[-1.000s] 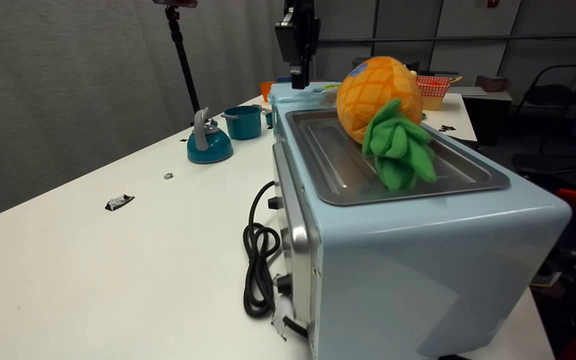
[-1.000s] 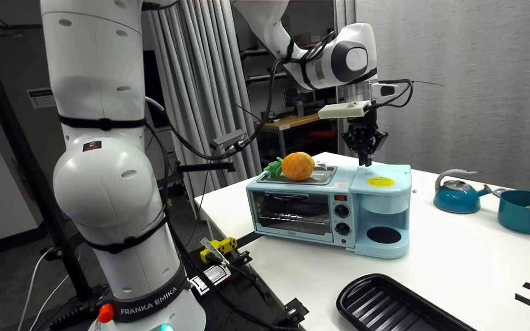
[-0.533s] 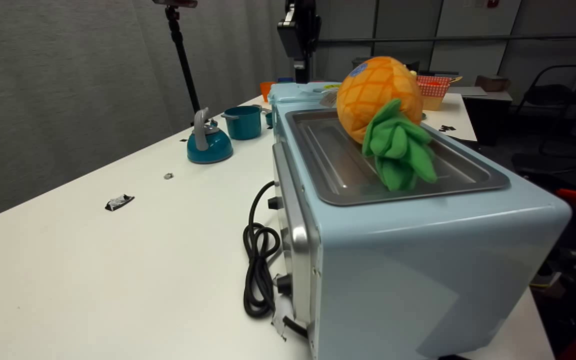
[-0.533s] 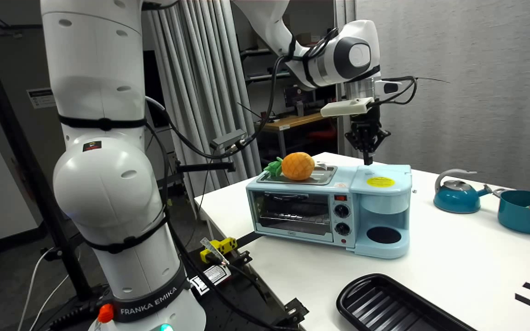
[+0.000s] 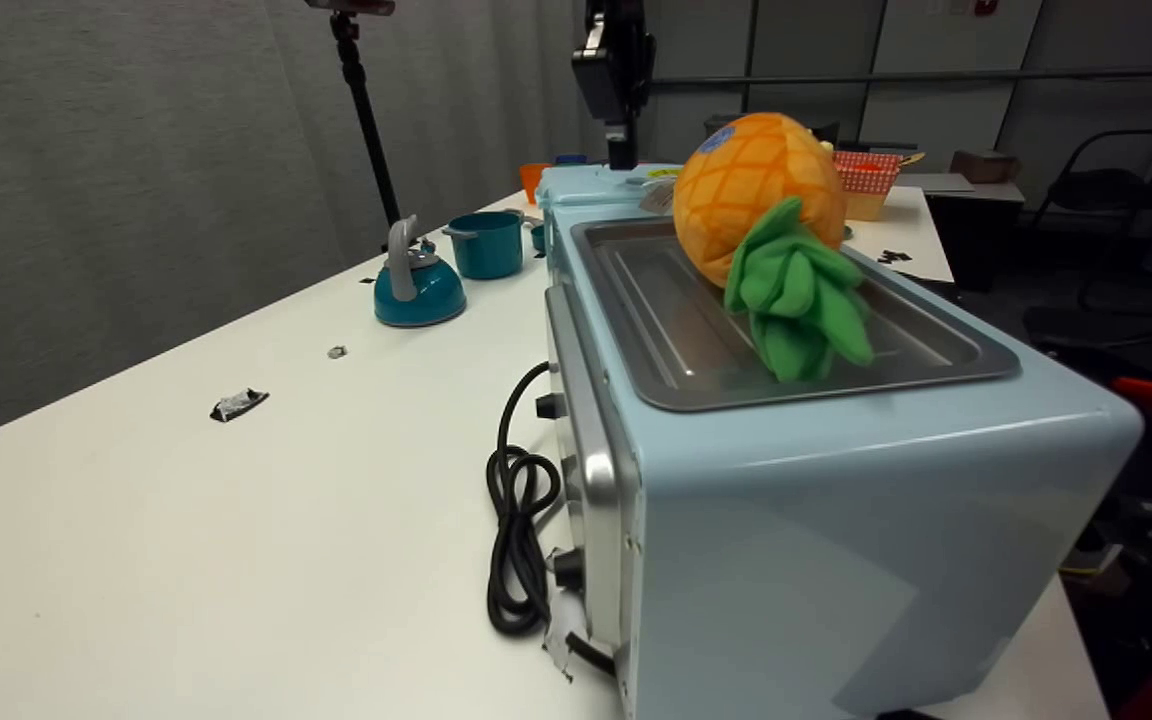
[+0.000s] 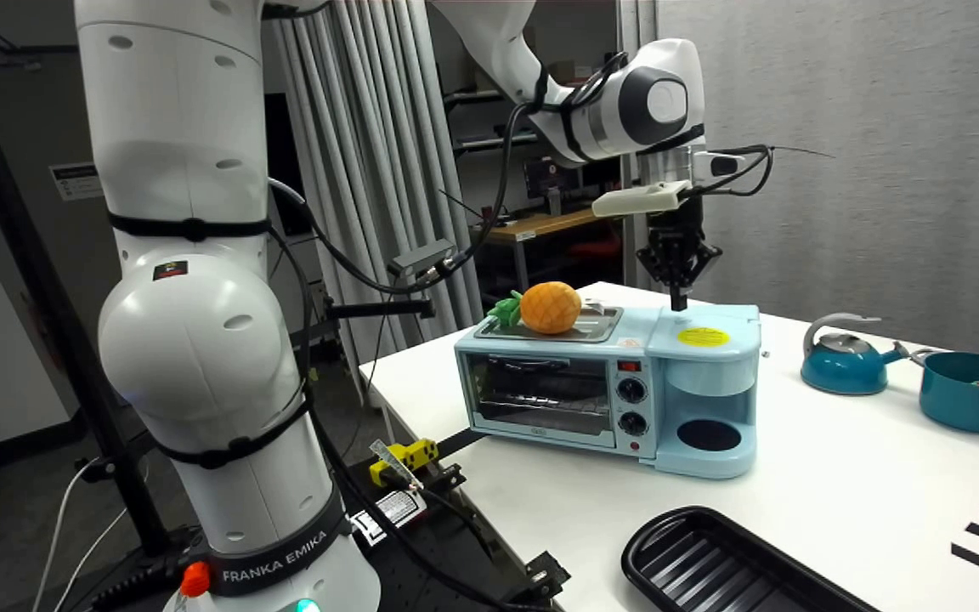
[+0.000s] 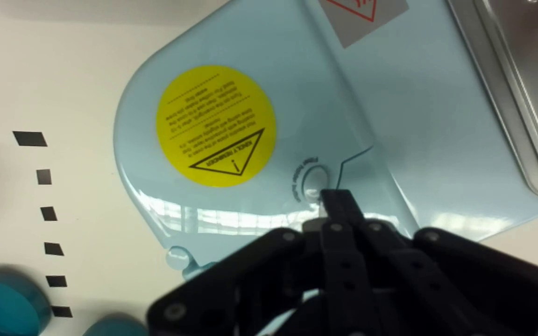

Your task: Press the button on the top right side of the breakfast maker

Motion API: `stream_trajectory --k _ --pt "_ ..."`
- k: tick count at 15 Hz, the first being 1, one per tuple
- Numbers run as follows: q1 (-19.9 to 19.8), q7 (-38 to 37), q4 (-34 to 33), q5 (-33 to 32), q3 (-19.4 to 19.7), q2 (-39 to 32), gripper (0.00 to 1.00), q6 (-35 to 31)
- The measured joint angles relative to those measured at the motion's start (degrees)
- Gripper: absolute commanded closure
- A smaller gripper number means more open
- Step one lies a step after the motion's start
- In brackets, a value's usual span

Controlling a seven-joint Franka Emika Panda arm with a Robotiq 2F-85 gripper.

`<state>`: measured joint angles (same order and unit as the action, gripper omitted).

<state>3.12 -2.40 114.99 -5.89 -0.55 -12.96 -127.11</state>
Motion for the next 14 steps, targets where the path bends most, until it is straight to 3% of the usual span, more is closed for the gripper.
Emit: stream_trajectory --k 14 --pt "-0.33 -0.09 0.62 -1.66 0.92 -0.03 1.0 0.0"
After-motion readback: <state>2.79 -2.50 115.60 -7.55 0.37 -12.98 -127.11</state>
